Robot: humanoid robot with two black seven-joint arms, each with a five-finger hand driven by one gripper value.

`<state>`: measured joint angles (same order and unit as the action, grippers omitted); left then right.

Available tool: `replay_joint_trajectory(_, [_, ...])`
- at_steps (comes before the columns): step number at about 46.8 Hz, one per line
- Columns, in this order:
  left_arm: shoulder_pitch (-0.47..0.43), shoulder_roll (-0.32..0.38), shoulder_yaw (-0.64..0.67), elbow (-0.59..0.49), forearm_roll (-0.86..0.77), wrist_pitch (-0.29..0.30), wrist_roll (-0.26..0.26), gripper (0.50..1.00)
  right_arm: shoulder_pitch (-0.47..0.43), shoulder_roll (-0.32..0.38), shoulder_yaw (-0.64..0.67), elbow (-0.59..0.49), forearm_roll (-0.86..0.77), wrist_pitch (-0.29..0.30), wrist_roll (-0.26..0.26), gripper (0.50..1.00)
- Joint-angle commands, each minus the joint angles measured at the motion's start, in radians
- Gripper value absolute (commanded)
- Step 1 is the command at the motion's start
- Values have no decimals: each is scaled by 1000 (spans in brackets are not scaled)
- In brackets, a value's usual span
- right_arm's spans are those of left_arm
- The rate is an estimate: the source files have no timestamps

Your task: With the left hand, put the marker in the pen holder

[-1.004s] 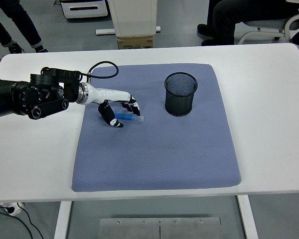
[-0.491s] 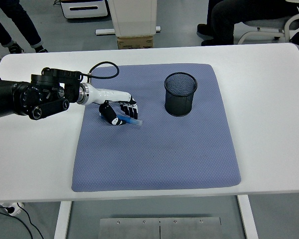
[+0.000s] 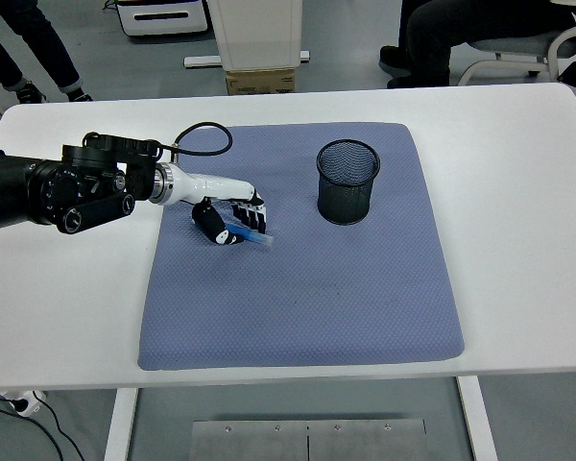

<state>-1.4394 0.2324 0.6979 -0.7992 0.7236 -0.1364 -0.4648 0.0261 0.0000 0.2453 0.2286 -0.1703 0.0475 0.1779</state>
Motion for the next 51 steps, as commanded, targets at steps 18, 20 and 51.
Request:
replay_joint_trajectory(18, [1, 1, 0, 0, 16, 3, -2, 502, 0, 0, 0, 0, 0, 0, 0, 1000])
replay_joint_trajectory(20, [1, 1, 0, 0, 16, 3, -2, 500, 0, 0, 0, 0, 0, 0, 0, 1000])
replay_joint_trajectory(51, [-1, 2, -9, 0, 7, 17, -5, 619, 0, 0, 0, 0, 0, 0, 0, 1000])
